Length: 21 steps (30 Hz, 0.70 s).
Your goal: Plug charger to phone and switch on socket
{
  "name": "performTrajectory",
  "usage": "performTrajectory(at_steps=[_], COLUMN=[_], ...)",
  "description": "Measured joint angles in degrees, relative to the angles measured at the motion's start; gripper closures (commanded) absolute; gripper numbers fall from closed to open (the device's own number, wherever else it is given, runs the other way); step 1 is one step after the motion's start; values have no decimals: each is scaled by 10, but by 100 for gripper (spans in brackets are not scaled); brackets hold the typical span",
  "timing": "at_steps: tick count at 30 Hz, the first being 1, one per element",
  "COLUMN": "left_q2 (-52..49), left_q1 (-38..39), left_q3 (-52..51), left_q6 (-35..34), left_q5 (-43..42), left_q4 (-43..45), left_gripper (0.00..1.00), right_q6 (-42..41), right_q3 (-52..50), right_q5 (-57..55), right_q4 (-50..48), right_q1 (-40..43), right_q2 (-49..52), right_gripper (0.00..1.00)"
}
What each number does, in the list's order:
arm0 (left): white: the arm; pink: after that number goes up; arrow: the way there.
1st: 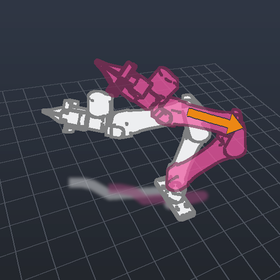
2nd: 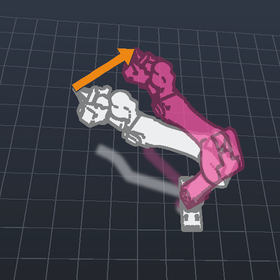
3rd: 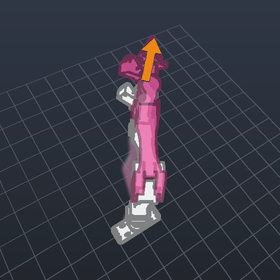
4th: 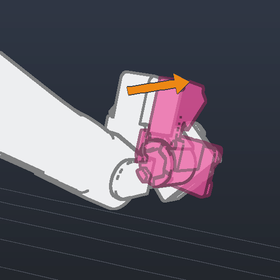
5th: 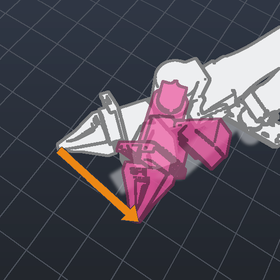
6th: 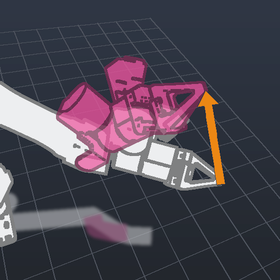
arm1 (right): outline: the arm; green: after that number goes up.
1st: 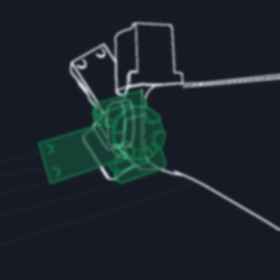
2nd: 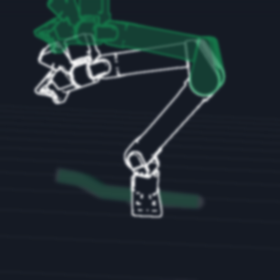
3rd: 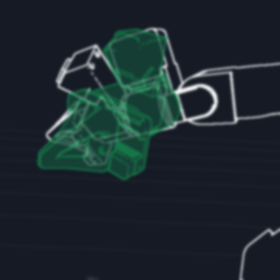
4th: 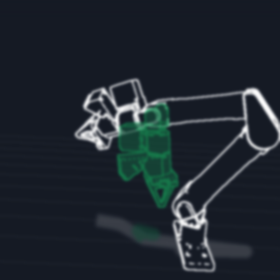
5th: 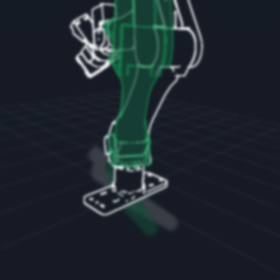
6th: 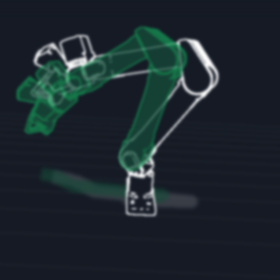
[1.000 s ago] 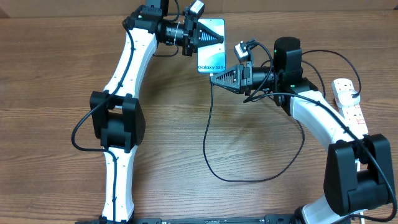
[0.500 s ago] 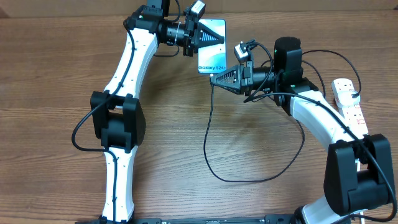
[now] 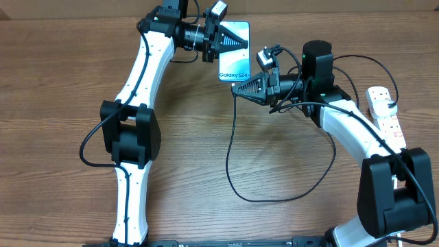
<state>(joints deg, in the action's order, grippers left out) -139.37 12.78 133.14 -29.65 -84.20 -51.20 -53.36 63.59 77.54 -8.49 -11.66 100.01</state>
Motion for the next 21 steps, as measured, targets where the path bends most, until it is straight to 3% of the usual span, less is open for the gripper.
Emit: performTrajectory(at_steps=[21], left_q2=[0], left_q1=[-1], left_q3=[0], left_q6=[0], left_q5=[-9], left_q4=[2], left_gripper=[96], right_q6=[22], right_q3=[0], right_q5=[-29], right_q4=[0], right_q1=[0], right_q2=[0], right_gripper=[96])
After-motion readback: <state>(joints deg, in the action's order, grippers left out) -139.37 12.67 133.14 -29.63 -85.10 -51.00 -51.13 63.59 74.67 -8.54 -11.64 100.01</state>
